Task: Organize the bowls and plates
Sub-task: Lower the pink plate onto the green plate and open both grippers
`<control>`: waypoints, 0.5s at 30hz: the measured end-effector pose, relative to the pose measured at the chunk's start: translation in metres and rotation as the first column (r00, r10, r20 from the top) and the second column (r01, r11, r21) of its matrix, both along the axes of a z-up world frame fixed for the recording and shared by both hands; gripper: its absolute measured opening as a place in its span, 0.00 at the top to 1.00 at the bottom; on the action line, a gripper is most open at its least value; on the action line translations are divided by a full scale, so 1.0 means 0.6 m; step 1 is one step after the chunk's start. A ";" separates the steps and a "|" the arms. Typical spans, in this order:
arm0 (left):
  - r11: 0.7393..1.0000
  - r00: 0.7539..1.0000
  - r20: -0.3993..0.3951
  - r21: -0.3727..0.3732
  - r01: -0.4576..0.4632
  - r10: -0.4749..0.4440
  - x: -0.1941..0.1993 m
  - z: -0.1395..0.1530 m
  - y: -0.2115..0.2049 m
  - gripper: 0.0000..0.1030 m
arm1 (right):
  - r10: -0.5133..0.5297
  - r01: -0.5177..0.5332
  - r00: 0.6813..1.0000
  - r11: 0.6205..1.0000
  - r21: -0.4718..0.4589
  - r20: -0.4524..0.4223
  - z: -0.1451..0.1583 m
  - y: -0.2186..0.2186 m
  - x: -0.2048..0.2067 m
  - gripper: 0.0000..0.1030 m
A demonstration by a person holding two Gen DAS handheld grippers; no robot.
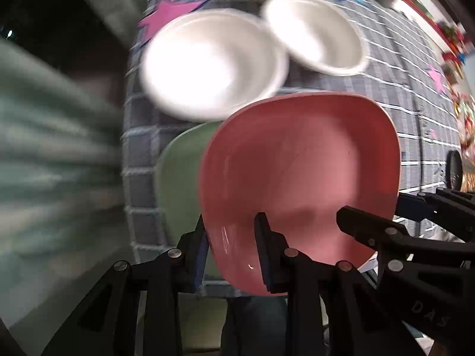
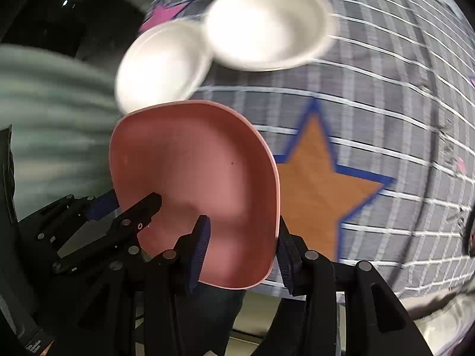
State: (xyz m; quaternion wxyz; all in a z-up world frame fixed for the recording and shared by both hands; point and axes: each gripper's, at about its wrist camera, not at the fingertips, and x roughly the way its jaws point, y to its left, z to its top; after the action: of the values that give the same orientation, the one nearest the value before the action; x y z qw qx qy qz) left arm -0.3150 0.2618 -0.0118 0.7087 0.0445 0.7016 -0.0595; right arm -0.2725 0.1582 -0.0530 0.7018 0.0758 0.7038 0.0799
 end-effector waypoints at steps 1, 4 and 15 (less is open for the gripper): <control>1.000 1.000 -0.007 0.001 -0.013 0.013 -0.006 -0.004 0.020 0.69 | 0.014 -0.014 1.000 1.000 0.000 -0.004 -0.007 0.022 0.003 0.56; 1.000 0.999 -0.016 0.004 -0.029 0.029 -0.018 -0.014 0.074 0.69 | 0.045 -0.045 0.999 0.999 -0.003 -0.018 -0.026 0.078 0.012 0.56; 0.998 0.997 0.024 0.011 -0.069 0.069 0.011 -0.041 0.203 0.33 | 0.027 -0.026 1.000 0.996 -0.080 0.015 -0.039 0.185 0.042 0.18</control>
State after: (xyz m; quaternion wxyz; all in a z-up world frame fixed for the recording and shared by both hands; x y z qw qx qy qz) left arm -0.3087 0.3836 -0.0365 0.7182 0.0250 0.6948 -0.0305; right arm -0.2475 0.2694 -0.0767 0.7088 0.0379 0.7017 0.0615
